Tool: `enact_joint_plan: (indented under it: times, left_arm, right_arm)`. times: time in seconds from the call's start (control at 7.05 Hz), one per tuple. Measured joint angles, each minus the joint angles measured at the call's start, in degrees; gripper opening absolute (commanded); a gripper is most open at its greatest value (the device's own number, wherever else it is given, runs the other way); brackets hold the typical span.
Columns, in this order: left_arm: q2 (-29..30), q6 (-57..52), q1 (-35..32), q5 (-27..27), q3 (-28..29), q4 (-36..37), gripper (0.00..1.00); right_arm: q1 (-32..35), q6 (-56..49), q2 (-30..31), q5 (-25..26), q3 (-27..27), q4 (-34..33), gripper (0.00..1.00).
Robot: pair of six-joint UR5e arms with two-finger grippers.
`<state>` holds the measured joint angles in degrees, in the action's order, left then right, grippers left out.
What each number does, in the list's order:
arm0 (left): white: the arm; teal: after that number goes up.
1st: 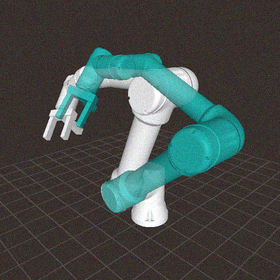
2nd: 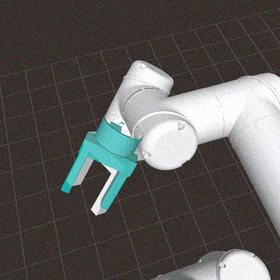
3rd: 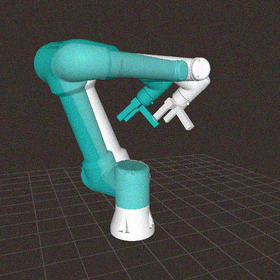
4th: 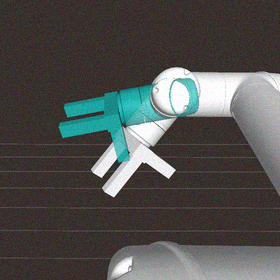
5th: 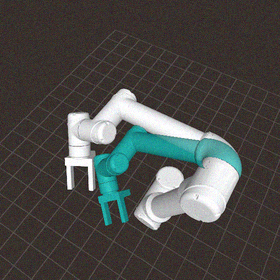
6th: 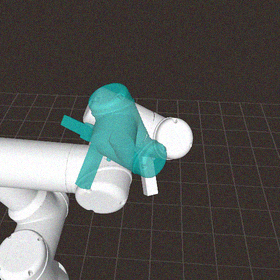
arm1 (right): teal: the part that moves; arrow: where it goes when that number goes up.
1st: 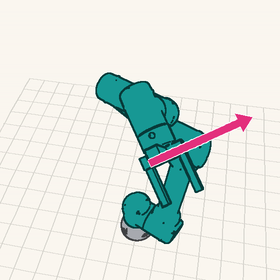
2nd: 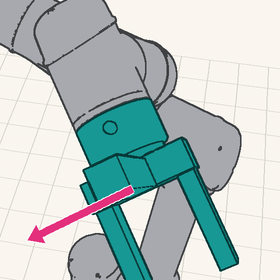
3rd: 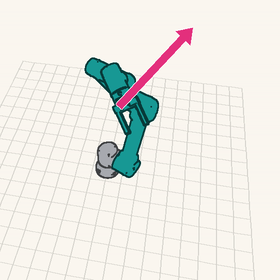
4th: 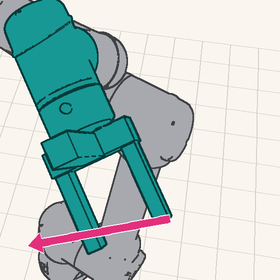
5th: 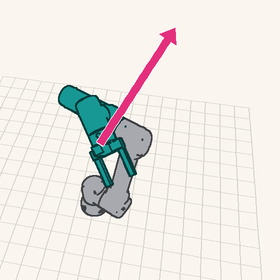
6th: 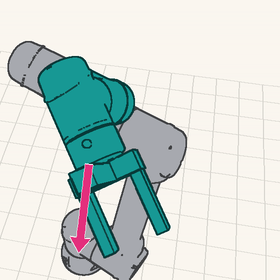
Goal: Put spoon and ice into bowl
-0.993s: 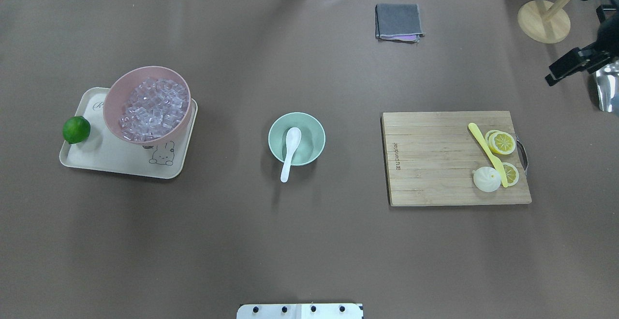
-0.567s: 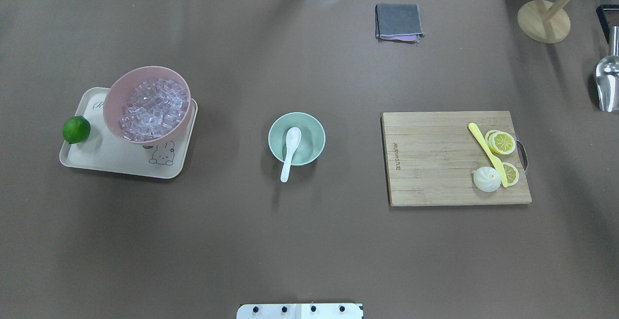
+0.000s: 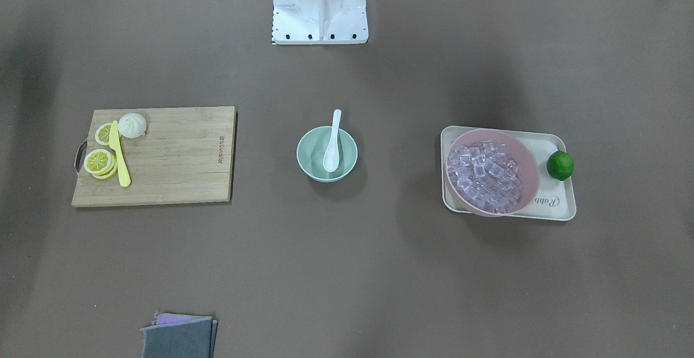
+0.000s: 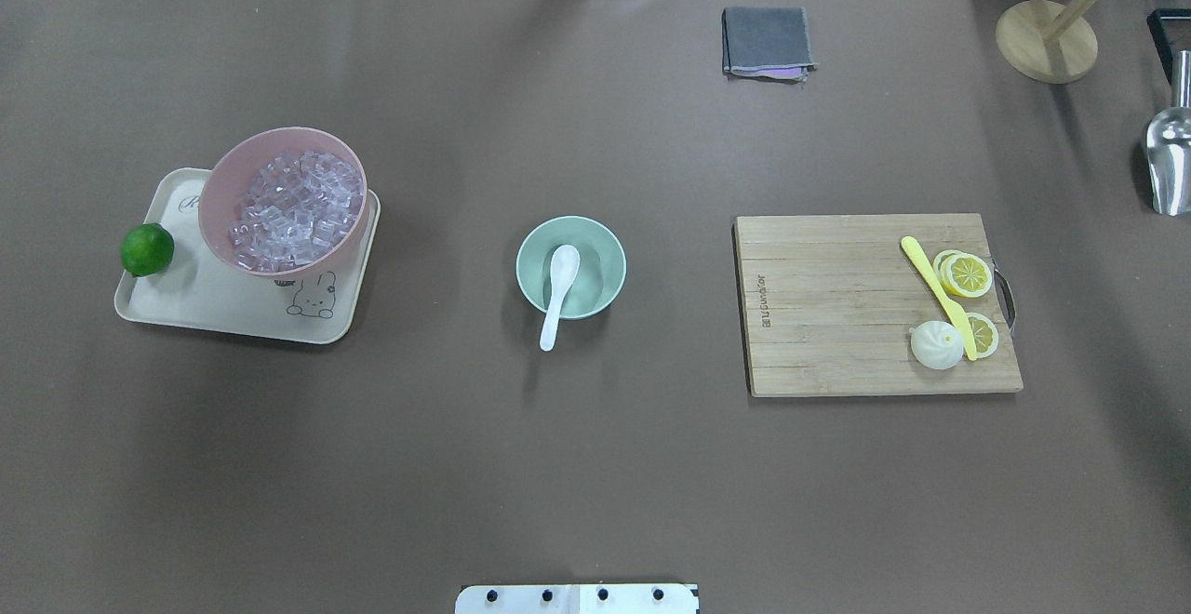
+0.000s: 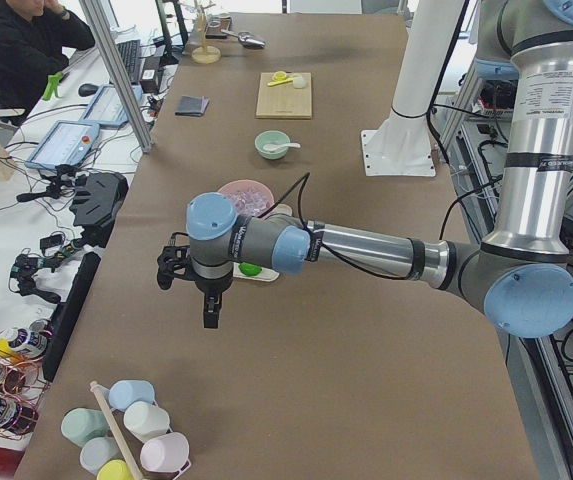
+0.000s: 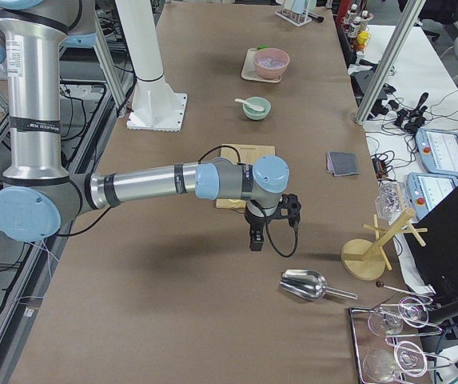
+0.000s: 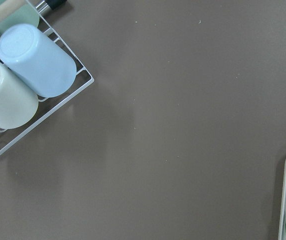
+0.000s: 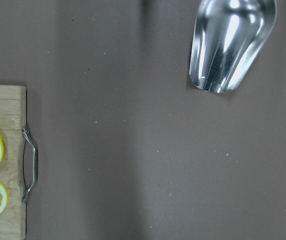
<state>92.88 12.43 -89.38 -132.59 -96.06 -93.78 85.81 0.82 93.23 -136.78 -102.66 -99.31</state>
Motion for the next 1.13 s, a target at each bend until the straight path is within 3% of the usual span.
enact_joint_plan:
  times: [1.13]
  left_arm:
    - [-1.6,0.0,0.0,0.0,-0.3,0.0,0.98]
  right_arm:
    - [1.2,0.1,0.8,-0.2,-0.5,0.2,1.0]
